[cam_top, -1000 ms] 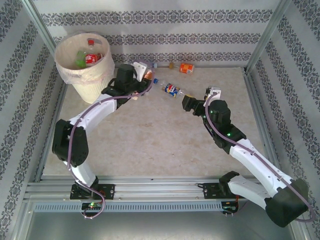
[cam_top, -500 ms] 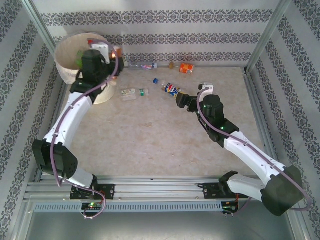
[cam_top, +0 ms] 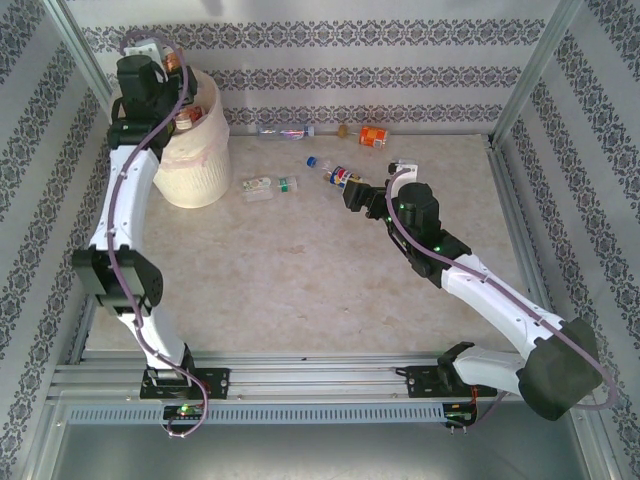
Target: Put the plastic bottles in the bin
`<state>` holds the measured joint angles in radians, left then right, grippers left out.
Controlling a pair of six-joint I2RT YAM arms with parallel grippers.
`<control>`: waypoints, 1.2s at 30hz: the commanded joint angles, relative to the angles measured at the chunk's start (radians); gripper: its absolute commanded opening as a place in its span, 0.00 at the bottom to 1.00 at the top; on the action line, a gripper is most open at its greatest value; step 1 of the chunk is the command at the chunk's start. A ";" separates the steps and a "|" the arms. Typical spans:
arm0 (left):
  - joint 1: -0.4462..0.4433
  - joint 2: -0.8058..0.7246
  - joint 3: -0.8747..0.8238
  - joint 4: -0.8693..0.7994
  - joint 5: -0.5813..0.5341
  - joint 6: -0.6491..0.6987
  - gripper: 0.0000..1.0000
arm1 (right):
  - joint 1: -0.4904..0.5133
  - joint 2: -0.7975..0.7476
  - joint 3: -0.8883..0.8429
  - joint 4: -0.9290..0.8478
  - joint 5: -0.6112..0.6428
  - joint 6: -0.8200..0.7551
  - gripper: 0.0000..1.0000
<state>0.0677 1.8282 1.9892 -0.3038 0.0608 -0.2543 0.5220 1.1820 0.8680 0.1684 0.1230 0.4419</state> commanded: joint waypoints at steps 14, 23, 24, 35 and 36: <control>0.023 0.298 0.399 -0.271 -0.016 -0.104 0.78 | 0.013 0.004 0.024 -0.004 0.013 0.009 0.98; 0.023 0.264 0.399 -0.271 0.071 -0.107 0.95 | 0.013 0.004 0.016 -0.004 0.026 0.006 0.98; 0.023 0.266 0.401 -0.271 0.085 -0.115 0.95 | 0.013 0.005 0.013 -0.005 0.025 0.006 0.98; 0.014 0.230 0.353 -0.252 0.240 -0.197 1.00 | 0.013 -0.016 -0.001 -0.014 0.027 0.001 0.98; 0.009 0.217 0.343 -0.246 0.241 -0.188 1.00 | 0.013 -0.018 -0.003 -0.013 0.028 0.002 0.98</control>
<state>0.0799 2.1254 2.3463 -0.5621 0.2489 -0.4236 0.5220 1.1862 0.8703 0.1539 0.1276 0.4419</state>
